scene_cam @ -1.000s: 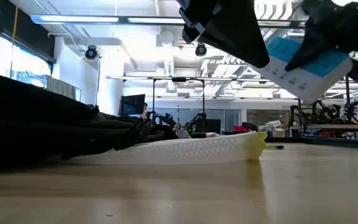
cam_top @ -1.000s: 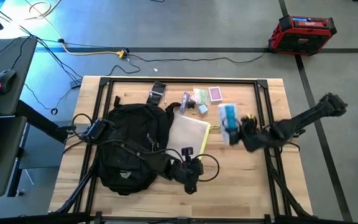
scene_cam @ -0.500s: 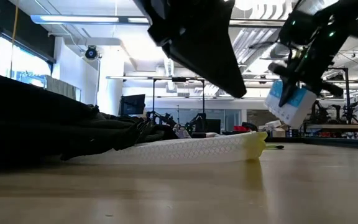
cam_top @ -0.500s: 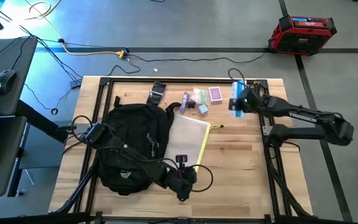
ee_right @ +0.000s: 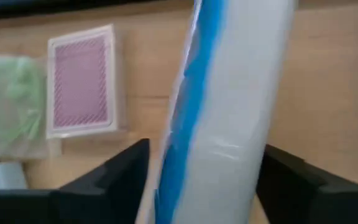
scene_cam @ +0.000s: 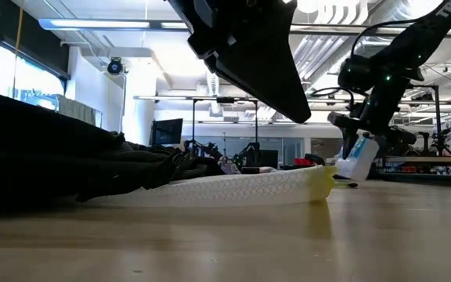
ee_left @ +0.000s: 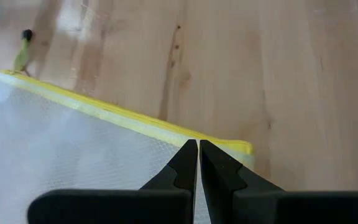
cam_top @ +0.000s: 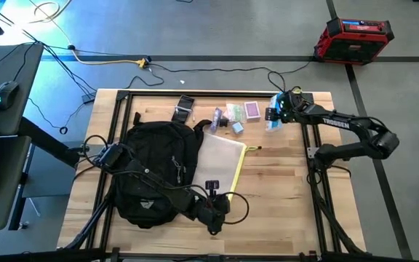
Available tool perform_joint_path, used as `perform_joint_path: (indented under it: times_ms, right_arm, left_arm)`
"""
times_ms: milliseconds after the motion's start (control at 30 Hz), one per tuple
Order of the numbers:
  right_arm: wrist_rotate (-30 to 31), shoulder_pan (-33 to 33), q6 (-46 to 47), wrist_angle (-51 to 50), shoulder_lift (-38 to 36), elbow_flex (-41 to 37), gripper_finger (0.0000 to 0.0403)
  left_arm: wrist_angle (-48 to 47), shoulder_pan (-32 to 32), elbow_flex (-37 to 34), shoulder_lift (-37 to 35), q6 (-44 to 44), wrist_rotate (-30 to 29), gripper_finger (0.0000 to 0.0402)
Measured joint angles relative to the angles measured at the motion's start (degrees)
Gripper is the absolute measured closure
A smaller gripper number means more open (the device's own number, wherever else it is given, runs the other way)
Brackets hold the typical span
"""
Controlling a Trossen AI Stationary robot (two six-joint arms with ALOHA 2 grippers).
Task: Unpack backpack
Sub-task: Remove the blue pill organizer from the green zip bag, then put the purple playing cards box into the green zip bag
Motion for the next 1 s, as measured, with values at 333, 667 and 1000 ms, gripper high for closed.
perform_joint_path:
  times_ms: [333, 667, 1000]
  right_arm:
    - [5.4, 1.0, -3.8, -0.1, -10.1, 0.0, 0.0096]
    - [11.9, 24.8, -10.1, 7.1, -21.8, 0.0, 0.0094]
    - [33.4, 64.6, -2.0, -0.5, -20.4, 0.0, 0.0094]
  left_arm:
    - [1.2, 0.1, 0.0, 0.0, 0.0, -1.7, 0.0402]
    - [1.3, 1.2, 0.0, 0.1, -5.1, -1.4, 0.0396]
    - [12.5, 3.3, 0.1, 2.8, -3.5, 9.3, 0.0293]
